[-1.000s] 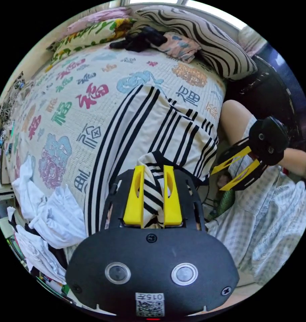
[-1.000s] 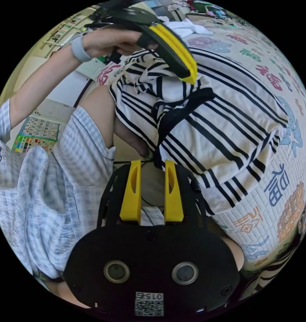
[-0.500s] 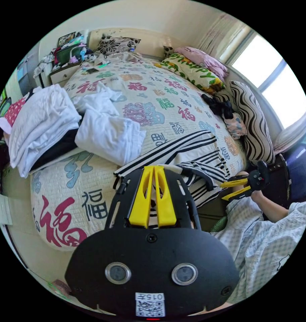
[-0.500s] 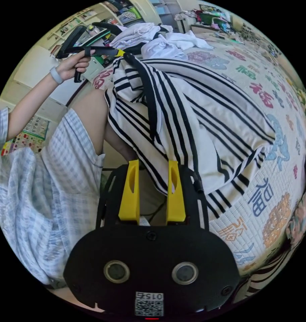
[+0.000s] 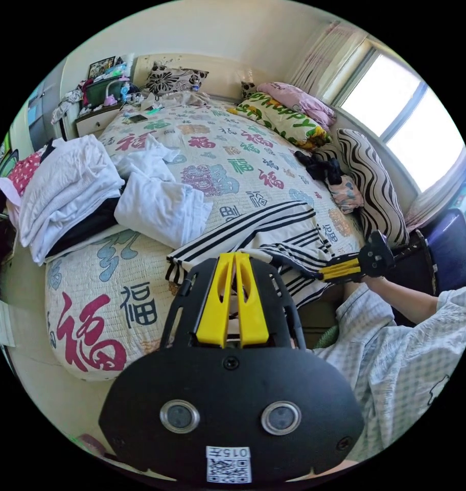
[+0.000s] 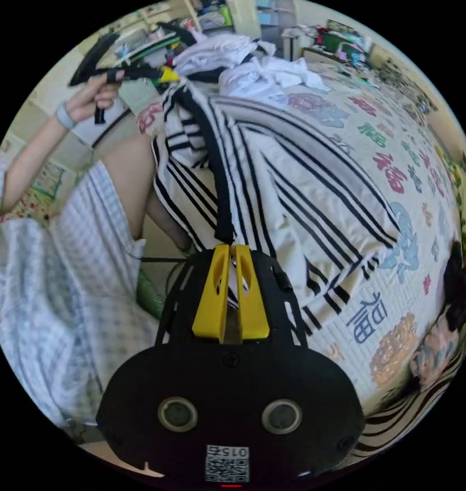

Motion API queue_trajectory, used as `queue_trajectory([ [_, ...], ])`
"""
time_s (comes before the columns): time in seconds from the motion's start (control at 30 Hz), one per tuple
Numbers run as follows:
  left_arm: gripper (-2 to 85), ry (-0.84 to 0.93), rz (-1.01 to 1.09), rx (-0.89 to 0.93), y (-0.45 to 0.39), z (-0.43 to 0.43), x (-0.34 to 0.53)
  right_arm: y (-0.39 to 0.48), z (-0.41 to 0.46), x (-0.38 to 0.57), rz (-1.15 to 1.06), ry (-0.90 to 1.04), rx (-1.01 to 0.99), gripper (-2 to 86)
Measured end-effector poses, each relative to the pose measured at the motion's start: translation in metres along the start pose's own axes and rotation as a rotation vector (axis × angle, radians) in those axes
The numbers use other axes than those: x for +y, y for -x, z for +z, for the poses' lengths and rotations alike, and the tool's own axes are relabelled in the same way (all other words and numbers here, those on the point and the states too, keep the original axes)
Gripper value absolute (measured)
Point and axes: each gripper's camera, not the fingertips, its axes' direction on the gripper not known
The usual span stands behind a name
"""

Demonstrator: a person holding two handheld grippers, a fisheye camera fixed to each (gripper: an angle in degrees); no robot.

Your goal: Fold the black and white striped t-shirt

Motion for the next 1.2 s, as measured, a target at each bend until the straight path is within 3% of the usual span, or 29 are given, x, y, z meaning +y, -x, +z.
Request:
queue_trajectory([
  [0.13, -0.8, -0.134, 0.116, -0.037, -0.037, -0.043, 0.001, -0.016, -0.086, 0.034, 0.156, -0.214, -0.055, 1.1],
  [0.3, -0.3, -0.355, 0.209, -0.027, -0.071, -0.105, -0.016, -0.019, -0.219, 0.059, 0.285, -0.403, 0.063, 0.8],
  [0.5, 9.0, -0.132, 0.362, 0.081, -0.134, -0.034, -0.003, -0.01, -0.281, 0.032, 0.236, -0.447, 0.151, 0.7],
  [0.6, 10.9, -0.002, 0.337, 0.306, -0.183, 0.035, 0.029, -0.011, -0.283, 0.018, 0.241, -0.426, 0.126, 0.6],
  [0.67, 11.4, 0.026, 0.387, 0.272, -0.222, 0.066, 0.045, -0.011, -0.286, 0.011, 0.244, -0.421, 0.104, 0.6],
  [0.83, 10.9, -0.044, 0.63, -0.082, -0.32, 0.122, 0.057, -0.014, -0.298, -0.014, 0.214, -0.415, 0.075, 0.6],
  [0.9, 9.7, -0.07, 0.607, -0.124, -0.331, 0.132, 0.048, -0.024, -0.295, -0.035, 0.201, -0.368, 0.053, 0.6],
  [1.0, 9.5, -0.023, 0.504, -0.007, -0.342, 0.147, 0.026, -0.042, -0.282, -0.062, 0.208, -0.285, 0.018, 0.6],
  [1.2, 10.6, 0.081, 0.238, -0.158, -0.352, 0.207, -0.004, -0.068, -0.276, -0.085, 0.225, -0.231, -0.09, 0.6],
])
